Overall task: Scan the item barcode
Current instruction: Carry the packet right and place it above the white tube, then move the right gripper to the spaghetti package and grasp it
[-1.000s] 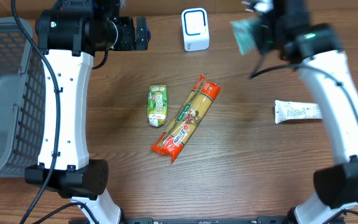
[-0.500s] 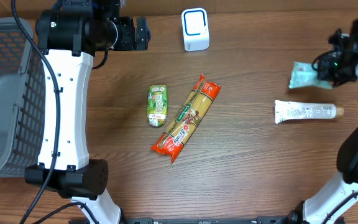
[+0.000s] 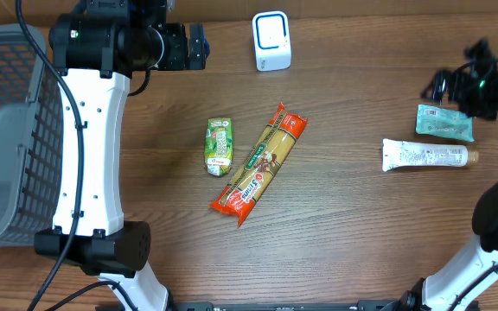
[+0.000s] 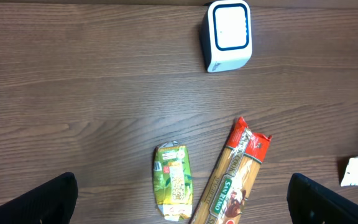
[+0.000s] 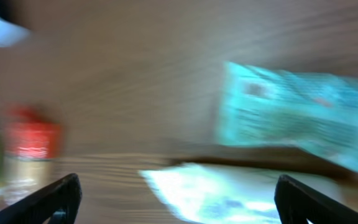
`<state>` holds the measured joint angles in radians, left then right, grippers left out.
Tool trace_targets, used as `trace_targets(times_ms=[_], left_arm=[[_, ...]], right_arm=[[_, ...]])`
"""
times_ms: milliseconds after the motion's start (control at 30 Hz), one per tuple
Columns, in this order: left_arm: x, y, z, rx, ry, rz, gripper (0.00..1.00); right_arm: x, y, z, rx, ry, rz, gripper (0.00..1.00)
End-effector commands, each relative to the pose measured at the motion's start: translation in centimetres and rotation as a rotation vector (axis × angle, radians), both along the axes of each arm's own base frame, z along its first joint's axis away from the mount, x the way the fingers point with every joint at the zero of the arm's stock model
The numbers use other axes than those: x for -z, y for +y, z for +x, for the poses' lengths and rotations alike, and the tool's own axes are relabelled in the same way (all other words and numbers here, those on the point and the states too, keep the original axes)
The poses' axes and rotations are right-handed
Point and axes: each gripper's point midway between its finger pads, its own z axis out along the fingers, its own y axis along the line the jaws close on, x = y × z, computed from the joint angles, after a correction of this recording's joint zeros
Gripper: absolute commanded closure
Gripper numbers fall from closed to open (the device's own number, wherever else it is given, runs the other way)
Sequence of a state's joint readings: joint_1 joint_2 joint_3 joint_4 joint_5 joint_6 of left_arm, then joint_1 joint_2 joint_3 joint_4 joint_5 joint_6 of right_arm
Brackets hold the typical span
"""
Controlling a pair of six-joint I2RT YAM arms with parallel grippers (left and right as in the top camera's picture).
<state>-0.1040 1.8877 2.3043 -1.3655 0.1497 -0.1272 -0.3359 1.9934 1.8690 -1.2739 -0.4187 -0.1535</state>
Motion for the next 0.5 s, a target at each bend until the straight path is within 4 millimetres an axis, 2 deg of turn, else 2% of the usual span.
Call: trace_targets(times_ms=[0,100,233,333,367,467], left_arm=[[0.0,-0.1,0.2,0.013,-0.005,0.011,0.0],[0.0,0.0,0.2,0.013,-0.005,0.011,0.0],[0.0,-0.1,0.2,0.013,-0.005,0.011,0.01],[0.0,0.0,0.2,0.012,-0.005,0.011,0.0],[0.0,0.0,0.2,0.012,-0.005,0.011,0.01],[0.0,0.0,0.2,0.012,-0.005,0.011,0.0]], right_arm=[[-9.2,6.2,0.8,-0.086,-0.217,0.258,0.0],[-9.6,9.6,0.6,-0.094,-0.174,0.34,0.0],[-7.2,15.7,-0.4,-0.184,-0.067,0.378,0.0],[-4.4,20.8,-1.5,-0.27,0.008,0.381,0.0],[-3.0,22.4,-1.8,-0.26,0.052,0.369,0.0],[1.6,24.9,-2.2,-0.078,0.177,0.262,0.0]])
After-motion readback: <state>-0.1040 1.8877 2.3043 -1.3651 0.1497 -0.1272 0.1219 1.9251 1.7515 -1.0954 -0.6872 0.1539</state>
